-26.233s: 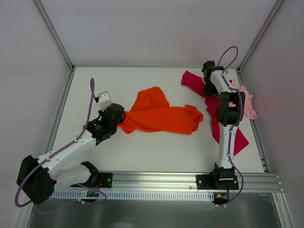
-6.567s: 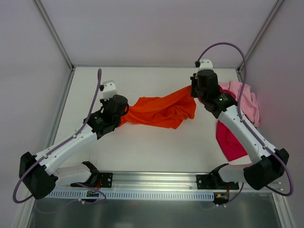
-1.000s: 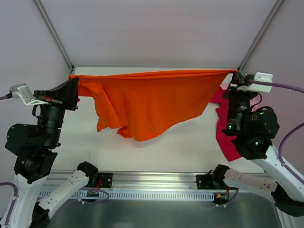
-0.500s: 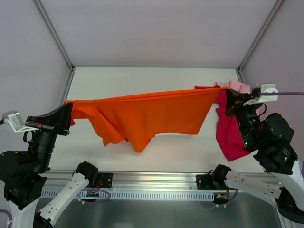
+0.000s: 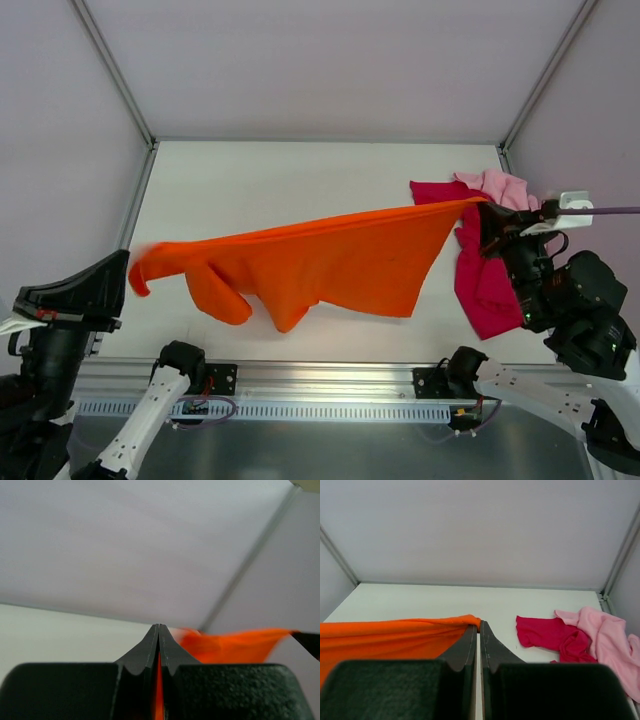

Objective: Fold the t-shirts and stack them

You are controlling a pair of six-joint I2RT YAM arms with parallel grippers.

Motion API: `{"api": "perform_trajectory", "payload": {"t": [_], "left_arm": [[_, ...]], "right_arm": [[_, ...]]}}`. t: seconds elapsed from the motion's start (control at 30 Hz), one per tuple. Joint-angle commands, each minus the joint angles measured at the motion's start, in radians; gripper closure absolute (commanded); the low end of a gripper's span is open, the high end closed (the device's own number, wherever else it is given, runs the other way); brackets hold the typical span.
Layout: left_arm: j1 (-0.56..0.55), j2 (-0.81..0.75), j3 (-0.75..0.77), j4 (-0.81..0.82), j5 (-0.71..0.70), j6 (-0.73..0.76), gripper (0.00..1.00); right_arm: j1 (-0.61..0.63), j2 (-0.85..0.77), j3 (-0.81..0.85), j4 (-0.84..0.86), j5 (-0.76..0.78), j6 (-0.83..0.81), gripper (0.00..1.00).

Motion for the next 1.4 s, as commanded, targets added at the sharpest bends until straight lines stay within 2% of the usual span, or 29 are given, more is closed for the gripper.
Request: {"api": "perform_trajectory", "payload": {"t": [0.0, 0.23, 0.47, 0.5, 0.53, 0.6, 0.63, 0.67, 0.7, 0.73, 0.77, 0.87, 0.9, 1.03, 1.17, 1.2, 1.33, 1.37], "left_arm": [[0.071, -0.003, 0.123, 0.019, -0.12, 0.064, 1.0], [0.111, 0.006, 0.136, -0.001, -0.099, 0.063, 1.0], [0.111, 0.019, -0.083, 0.094, -0.039, 0.028, 1.0], [0.111, 0.054, -0.096, 0.103, 0.011, 0.035, 1.0], [0.111, 0.081, -0.113, 0.097, 0.15, 0.035, 1.0], [0.111, 0.134, -0.15, 0.127, 0.293, 0.008, 1.0], [0.112, 0.129, -0.247, 0.172, 0.347, -0.014, 0.79], [0.111, 0.088, -0.303, 0.227, 0.427, -0.034, 0.65], [0.111, 0.069, -0.362, 0.32, 0.455, -0.069, 0.53], [0.111, 0.062, -0.442, 0.347, 0.479, -0.086, 0.43], [0.111, 0.071, -0.469, 0.365, 0.554, -0.098, 0.36], [0.111, 0.077, -0.611, 0.483, 0.631, -0.149, 0.32], [0.109, 0.074, -0.671, 0.526, 0.63, -0.152, 0.31], [0.102, 0.13, -0.688, 0.519, 0.566, -0.193, 0.35], [-0.002, 0.167, -0.696, 0.511, 0.423, -0.149, 0.35], [-0.063, 0.183, -0.688, 0.502, 0.344, -0.135, 0.35], [-0.225, 0.31, -0.685, 0.494, 0.149, -0.08, 0.35], [-0.255, 0.333, -0.69, 0.503, 0.112, -0.071, 0.35]], "right_arm": [[-0.03, -0.054, 0.03, 0.012, 0.32, -0.048, 0.99], [-0.032, -0.015, 0.069, -0.038, 0.374, -0.025, 0.99], [-0.032, 0.106, 0.084, -0.073, 0.348, -0.022, 0.99], [-0.032, 0.121, 0.086, -0.077, 0.327, -0.02, 0.99], [-0.032, 0.13, 0.087, -0.088, 0.311, -0.014, 0.99], [-0.03, 0.15, 0.099, -0.106, 0.278, 0.007, 0.99], [-0.03, 0.175, 0.106, -0.131, 0.265, 0.015, 0.99], [-0.03, 0.187, 0.11, -0.142, 0.257, 0.024, 0.99], [-0.03, 0.196, 0.116, -0.154, 0.236, 0.026, 0.99], [-0.03, 0.209, 0.121, -0.175, 0.222, 0.029, 0.99], [-0.03, 0.236, 0.132, -0.192, 0.21, 0.044, 0.99], [-0.03, 0.325, 0.207, -0.277, 0.072, 0.073, 0.99], [-0.03, 0.351, 0.252, -0.309, 0.026, 0.074, 0.99], [-0.032, 0.468, 0.377, -0.309, -0.141, 0.043, 0.99], [-0.029, 0.618, 0.575, -0.389, -0.108, 0.011, 0.99], [-0.029, 0.673, 0.602, -0.412, -0.111, 0.003, 0.99], [-0.027, 0.759, 0.667, -0.433, -0.278, -0.035, 0.99], [-0.018, 0.784, 0.719, -0.465, -0.27, -0.037, 0.99]]}}
